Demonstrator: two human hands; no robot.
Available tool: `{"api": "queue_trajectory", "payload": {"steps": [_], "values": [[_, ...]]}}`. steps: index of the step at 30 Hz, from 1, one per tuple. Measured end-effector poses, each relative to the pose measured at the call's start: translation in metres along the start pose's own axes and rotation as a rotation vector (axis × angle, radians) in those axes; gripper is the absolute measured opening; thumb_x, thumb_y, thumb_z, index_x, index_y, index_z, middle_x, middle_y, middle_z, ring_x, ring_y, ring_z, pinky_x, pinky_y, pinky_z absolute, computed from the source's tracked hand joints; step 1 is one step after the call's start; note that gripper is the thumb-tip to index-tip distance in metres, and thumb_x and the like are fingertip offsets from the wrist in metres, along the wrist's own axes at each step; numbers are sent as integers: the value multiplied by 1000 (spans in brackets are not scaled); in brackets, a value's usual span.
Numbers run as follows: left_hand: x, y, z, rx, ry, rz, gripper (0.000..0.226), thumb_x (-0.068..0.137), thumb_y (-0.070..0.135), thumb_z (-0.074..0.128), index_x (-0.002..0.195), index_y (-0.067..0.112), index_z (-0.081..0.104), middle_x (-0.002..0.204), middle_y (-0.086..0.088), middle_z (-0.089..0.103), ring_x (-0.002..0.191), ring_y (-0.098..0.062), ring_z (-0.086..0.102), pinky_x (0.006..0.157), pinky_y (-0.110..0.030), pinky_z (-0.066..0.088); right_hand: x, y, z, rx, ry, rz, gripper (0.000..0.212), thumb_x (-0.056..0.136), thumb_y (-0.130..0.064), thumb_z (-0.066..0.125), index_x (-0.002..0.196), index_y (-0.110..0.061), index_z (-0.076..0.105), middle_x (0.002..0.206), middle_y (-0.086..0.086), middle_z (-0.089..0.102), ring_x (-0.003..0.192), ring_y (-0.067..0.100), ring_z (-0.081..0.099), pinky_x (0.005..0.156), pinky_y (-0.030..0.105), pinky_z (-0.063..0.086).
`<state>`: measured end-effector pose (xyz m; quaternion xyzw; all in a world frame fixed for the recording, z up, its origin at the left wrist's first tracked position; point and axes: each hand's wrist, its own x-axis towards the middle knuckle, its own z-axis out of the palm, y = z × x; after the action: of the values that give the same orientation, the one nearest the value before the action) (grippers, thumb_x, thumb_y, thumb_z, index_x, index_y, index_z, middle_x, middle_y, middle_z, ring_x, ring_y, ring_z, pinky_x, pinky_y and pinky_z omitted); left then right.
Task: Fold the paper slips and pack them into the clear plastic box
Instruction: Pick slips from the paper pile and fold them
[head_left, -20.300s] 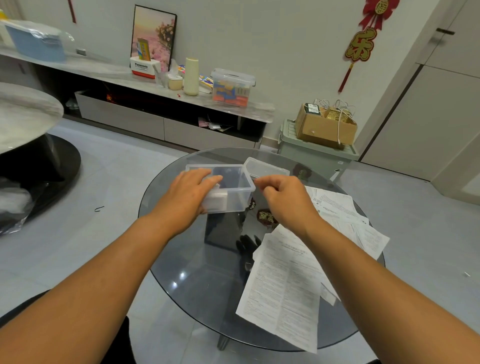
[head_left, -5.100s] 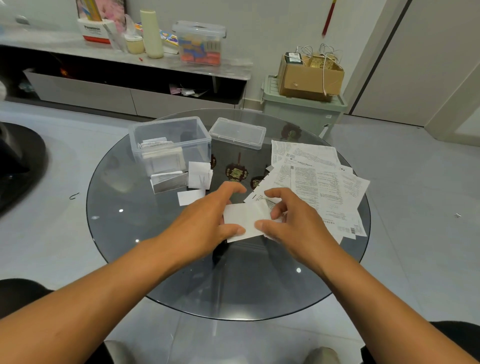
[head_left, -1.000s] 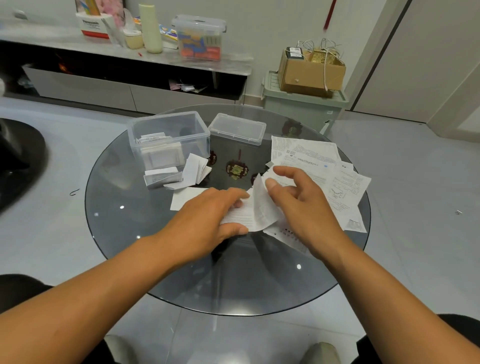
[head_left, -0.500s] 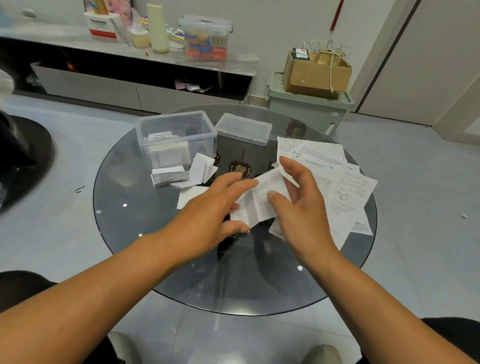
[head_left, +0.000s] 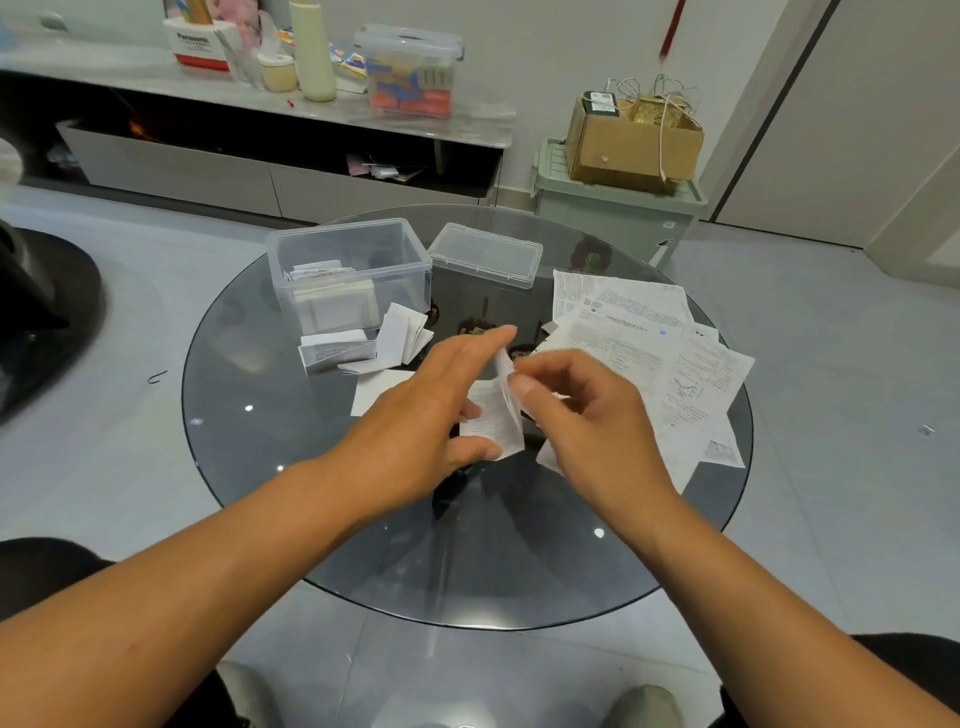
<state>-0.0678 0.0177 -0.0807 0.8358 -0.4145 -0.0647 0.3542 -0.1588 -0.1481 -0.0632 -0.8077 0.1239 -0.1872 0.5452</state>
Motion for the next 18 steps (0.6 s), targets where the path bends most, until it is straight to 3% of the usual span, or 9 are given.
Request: {"api": "queue_trajectory", "payload": {"steps": [3, 6, 8, 9, 12, 16, 18], "values": [[0, 0, -2, -6, -3, 10, 103, 83, 31, 83, 152, 56, 11, 154, 23, 25, 107, 0, 60, 93, -27, 57, -3, 6, 2, -145, -71, -19, 7, 93, -36, 72, 99, -35, 74, 99, -25, 70, 99, -2, 63, 85, 24, 49], [1, -2, -5, 20, -31, 29, 98, 83, 31, 82, 154, 51, 17, 158, 22, 18, 110, 0, 59, 96, -27, 55, -4, 6, 1, -313, -125, -55, 12, 98, -37, 65, 100, -35, 76, 100, -24, 70, 102, 5, 60, 92, 35, 49], [1, -3, -10, 118, -83, 38, 82, 84, 38, 80, 151, 45, 34, 159, 20, 20, 118, 0, 53, 99, -24, 48, -2, 10, 0, -444, -179, -75, 16, 101, -34, 61, 107, -35, 76, 105, -20, 73, 102, 10, 61, 96, 44, 48], [2, -5, -12, 183, -111, 51, 68, 85, 42, 78, 145, 42, 46, 155, 18, 31, 120, -1, 51, 98, -24, 47, -2, 13, 0, -469, -195, -66, 19, 102, -31, 59, 110, -35, 75, 107, -18, 73, 102, 10, 62, 97, 45, 48], [4, -10, -14, 332, -114, 101, 29, 91, 45, 70, 117, 33, 70, 120, 15, 65, 108, -11, 57, 87, -35, 50, 0, 15, -4, -410, -168, -3, 29, 103, -18, 54, 118, -35, 72, 113, -19, 70, 102, 8, 64, 96, 37, 53], [6, -8, -14, 197, -52, -12, 18, 98, 42, 60, 97, 31, 74, 84, 11, 70, 77, -7, 61, 66, -27, 48, 5, 13, -12, -387, -204, 79, 48, 97, -1, 56, 126, -39, 66, 123, -14, 60, 109, 5, 59, 79, 16, 51], [7, -6, -15, 80, -47, -90, 16, 99, 39, 60, 92, 31, 72, 74, 10, 67, 68, -4, 59, 58, -18, 41, 8, 14, -15, -441, -218, 80, 41, 93, -11, 68, 120, -42, 67, 115, -18, 57, 106, 7, 57, 86, 25, 51]]}}
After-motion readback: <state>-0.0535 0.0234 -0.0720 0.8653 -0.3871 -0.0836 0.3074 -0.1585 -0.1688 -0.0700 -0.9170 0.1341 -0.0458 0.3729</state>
